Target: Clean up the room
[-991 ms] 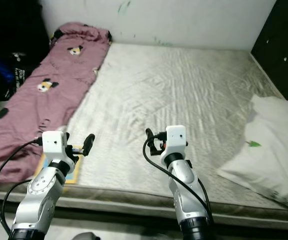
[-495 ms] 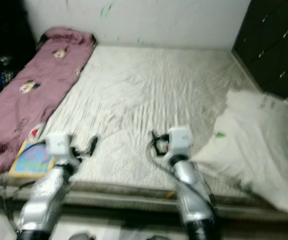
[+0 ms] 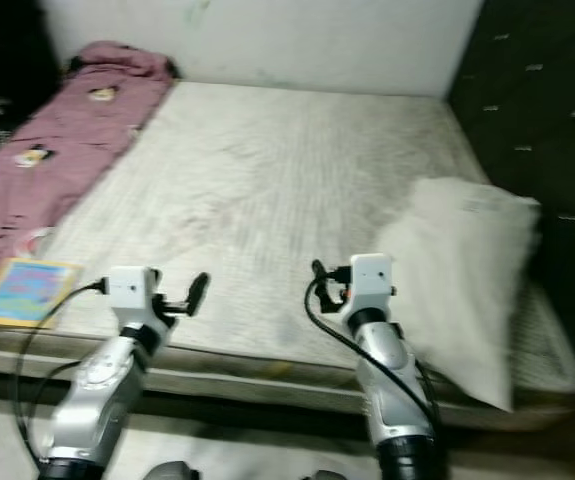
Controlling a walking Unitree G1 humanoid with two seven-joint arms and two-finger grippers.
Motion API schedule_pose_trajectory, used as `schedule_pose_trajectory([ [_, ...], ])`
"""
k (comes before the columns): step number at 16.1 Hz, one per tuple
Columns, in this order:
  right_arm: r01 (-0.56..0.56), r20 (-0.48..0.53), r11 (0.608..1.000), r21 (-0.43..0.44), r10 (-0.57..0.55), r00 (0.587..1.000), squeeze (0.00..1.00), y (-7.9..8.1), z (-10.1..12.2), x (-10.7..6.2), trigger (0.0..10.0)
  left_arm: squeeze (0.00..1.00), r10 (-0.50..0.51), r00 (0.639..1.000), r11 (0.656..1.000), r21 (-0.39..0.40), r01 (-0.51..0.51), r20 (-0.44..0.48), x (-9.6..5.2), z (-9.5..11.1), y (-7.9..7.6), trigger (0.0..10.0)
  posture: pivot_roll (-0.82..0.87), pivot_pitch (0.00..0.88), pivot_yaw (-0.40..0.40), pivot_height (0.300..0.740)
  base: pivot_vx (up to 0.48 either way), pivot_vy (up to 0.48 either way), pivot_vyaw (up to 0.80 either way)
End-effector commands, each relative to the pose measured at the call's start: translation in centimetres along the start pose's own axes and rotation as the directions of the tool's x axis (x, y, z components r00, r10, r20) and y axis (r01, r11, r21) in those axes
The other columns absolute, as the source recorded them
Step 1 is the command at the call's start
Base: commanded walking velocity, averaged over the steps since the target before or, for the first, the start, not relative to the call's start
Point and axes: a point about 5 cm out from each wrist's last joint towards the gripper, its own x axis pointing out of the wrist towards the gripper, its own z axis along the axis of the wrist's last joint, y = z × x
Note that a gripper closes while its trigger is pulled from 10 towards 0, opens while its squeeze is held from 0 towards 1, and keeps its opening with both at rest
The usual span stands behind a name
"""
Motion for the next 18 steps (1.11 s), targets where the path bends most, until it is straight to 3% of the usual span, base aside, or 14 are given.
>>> schedule_pose_trajectory([
  [1,-0.017,0.012,1.0,0.003,0.017,1.0,0.0,0.5,0.4,0.2,10.0,0.0,0.012,1.0,1.0,0.027,-0.013,0.01,0.1,0.6,0.3,10.0,0.02,0.0,-0.002,0.74,0.0,0.0,0.0],
  [5,-0.017,0.013,1.0,0.004,0.017,1.0,0.0,0.5,0.4,0.2,10.0,0.0,0.135,0.99,0.989,0.065,-0.136,0.031,-0.1,0.9,1.7,10.0,0.02,0.0,-0.002,0.74,0.0,0.0,0.0],
  [7,-0.018,0.013,1.0,0.004,0.017,1.0,0.0,0.5,0.4,0.2,10.0,0.0,0.135,0.989,0.989,0.043,-0.138,0.064,-0.2,1.3,1.9,10.0,0.03,0.0,-0.004,0.74,0.0,0.0,0.0],
  [10,-0.02,0.012,1.0,0.003,0.02,1.0,0.0,0.5,0.4,0.3,10.0,0.0,0.204,0.973,0.973,0.09,-0.214,0.107,-0.3,2.1,2.9,10.0,0.03,0.0,-0.008,0.74,0.0,0.0,0.0],
  [18,-0.019,0.011,1.0,0.003,0.019,1.0,0.0,0.4,0.4,0.2,10.0,0.0,0.122,0.987,0.988,0.078,-0.131,0.106,-0.3,1.8,2.1,10.0,0.03,0.0,-0.007,0.74,0.0,0.0,0.0],
])
